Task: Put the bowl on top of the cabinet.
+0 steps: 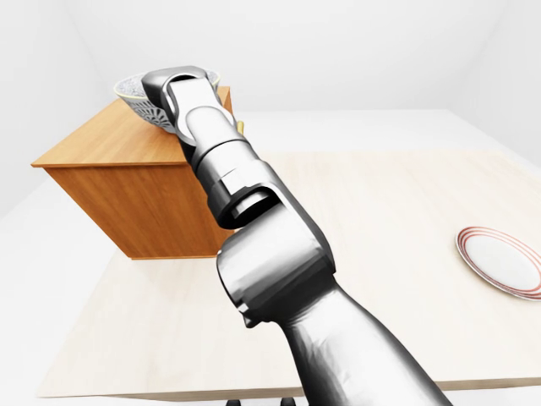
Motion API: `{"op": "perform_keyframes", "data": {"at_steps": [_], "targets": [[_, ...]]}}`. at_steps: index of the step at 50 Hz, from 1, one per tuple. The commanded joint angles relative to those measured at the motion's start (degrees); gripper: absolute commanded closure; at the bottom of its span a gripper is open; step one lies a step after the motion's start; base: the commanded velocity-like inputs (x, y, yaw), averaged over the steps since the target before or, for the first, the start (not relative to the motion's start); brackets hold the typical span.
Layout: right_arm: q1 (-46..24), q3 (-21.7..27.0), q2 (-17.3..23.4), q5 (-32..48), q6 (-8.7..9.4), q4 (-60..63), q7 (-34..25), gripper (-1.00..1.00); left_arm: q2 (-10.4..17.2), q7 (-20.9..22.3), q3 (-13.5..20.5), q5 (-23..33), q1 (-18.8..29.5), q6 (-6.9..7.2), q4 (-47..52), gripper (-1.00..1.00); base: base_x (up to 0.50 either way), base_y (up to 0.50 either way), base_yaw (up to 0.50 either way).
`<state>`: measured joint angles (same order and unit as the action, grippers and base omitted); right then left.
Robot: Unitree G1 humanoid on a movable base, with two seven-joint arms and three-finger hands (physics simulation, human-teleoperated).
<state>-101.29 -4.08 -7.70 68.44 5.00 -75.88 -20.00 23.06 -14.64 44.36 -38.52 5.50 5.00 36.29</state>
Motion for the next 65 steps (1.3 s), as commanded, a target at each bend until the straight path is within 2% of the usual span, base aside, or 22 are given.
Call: {"op": "perform_keyframes", "data": {"at_steps": [1,6,7,8,9,10,11,28,38,43,50,65], "targets": [[-0.03,-0.79,0.34,1.13,0.00,0.36,0.66,1.00,-0.09,0.15,0.11,0.01,-0.14,0.00,-0.01,-1.00,0.00,0.00,0.00],[-0.06,-0.80,0.24,1.26,0.00,0.37,0.87,1.00,-0.16,0.19,0.11,0.00,-0.23,0.00,0.08,-1.00,0.00,0.00,0.00],[-0.05,-0.74,0.21,1.21,0.00,0.38,0.93,0.84,-0.16,0.20,0.18,-0.05,-0.25,0.00,0.12,-1.00,0.00,0.00,0.00],[0.17,-0.91,0.18,1.41,0.00,0.38,1.10,0.44,-0.14,0.16,0.26,-0.13,-0.26,0.00,0.16,-1.00,0.01,0.00,0.00],[0.34,-1.12,0.19,1.69,0.00,0.36,1.25,0.15,-0.16,0.16,0.23,-0.13,-0.27,0.00,0.19,-1.00,0.00,0.00,0.00],[0.38,-1.08,0.21,1.73,0.00,0.37,1.33,-0.80,-0.17,0.15,0.16,-0.06,-0.27,0.00,0.23,-1.00,0.00,0.00,0.00],[0.34,-1.03,0.22,1.73,0.00,0.36,1.30,-1.00,-0.18,0.16,0.13,-0.06,-0.27,0.00,0.25,-1.00,0.00,0.00,0.00],[-3.73,0.13,-0.48,-0.44,0.00,1.09,3.58,-1.00,-0.20,0.07,0.28,-0.19,-0.32,0.00,0.64,-1.00,0.00,0.00,0.00],[-11.34,0.95,-0.60,-4.10,0.00,2.31,4.02,-1.00,-0.40,0.18,0.00,0.11,-0.33,0.00,0.65,-1.00,0.00,0.00,0.00],[-18.71,1.82,-0.51,-6.86,0.00,4.05,2.85,-1.00,-0.49,0.31,-0.10,0.30,-0.34,0.00,0.56,-1.00,0.00,0.00,0.00],[-18.71,2.16,-2.92,-11.88,0.00,8.73,3.37,-1.00,-0.66,0.33,-0.13,0.37,-0.54,0.00,1.05,-1.00,0.00,0.00,0.00],[-18.71,1.18,-2.69,-16.41,0.00,14.70,2.76,-1.00,-0.93,0.68,-0.36,0.86,-0.52,0.00,0.77,-1.00,0.00,0.00,0.00]]}}
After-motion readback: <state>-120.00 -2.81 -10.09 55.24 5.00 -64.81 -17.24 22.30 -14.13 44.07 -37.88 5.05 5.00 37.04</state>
